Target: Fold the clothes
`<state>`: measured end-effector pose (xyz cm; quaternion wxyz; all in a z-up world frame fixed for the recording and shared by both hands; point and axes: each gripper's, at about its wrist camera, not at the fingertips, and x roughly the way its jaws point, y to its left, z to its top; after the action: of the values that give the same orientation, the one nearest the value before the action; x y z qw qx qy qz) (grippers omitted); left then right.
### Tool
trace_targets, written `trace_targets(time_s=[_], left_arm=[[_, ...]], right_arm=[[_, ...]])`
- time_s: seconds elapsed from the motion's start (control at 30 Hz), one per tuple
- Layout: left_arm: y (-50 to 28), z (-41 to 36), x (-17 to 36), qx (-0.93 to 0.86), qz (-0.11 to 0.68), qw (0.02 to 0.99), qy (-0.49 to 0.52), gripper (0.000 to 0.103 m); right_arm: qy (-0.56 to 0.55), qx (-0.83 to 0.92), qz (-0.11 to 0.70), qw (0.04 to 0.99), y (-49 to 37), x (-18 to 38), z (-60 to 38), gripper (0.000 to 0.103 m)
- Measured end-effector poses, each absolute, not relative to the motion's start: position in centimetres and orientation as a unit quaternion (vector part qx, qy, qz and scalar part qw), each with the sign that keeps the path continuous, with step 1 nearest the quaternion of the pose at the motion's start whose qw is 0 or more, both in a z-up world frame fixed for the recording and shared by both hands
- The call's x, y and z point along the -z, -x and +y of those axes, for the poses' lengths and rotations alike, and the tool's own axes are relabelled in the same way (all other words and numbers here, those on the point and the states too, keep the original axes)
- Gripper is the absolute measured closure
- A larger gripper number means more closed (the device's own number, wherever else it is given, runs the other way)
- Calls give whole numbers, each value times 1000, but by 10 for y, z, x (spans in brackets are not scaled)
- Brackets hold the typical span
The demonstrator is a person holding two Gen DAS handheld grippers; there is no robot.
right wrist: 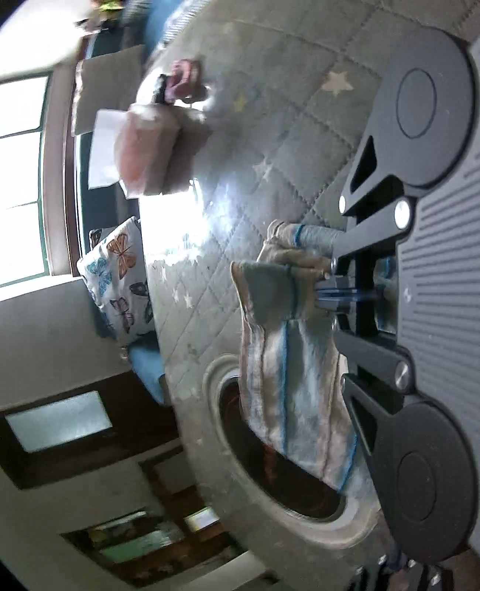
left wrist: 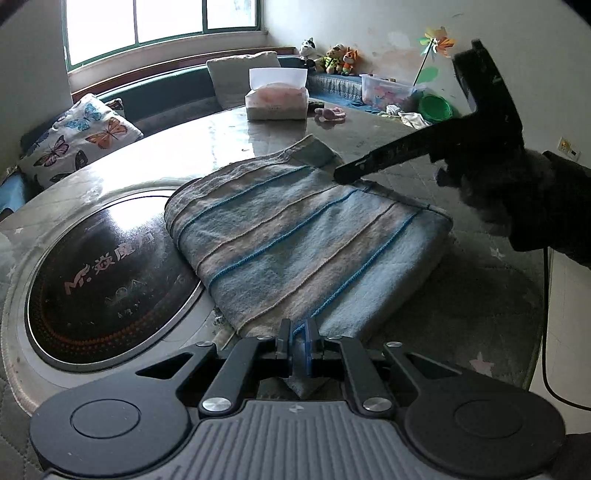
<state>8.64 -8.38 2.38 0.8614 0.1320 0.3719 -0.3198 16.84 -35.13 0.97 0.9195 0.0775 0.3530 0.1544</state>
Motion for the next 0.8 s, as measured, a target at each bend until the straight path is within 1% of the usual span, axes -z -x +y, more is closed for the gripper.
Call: trace_targets(time_s=[0.03, 0.1, 0.13, 0.27, 0.47, 0.6, 0.8], left_arm=[[-88, -84, -26, 321, 374, 860, -132, 95], [-94, -85, -32, 322, 373, 861, -127, 95], [-98, -85, -36, 321, 370, 863, -125, 95], [-124, -93, -48, 301, 351, 878, -124, 92], [-185, -107, -54, 275, 362, 886, -92, 92], [-214, -119, -50, 274, 362, 887, -84, 92], [-245, -118, -25, 252, 389, 883, -74, 92]], right_arm=[[-77, -152, 352, 920, -168, -14, -351, 103], [-62, -152, 341, 925, -167, -22, -348, 98], [-54, -153, 335, 928, -167, -26, -346, 97], [-43, -153, 327, 931, -182, -31, -341, 96], [-43, -142, 350, 925, -197, -18, -341, 96], [-37, -146, 345, 926, -195, -20, -340, 93], [-31, -149, 349, 925, -195, -18, -340, 93]])
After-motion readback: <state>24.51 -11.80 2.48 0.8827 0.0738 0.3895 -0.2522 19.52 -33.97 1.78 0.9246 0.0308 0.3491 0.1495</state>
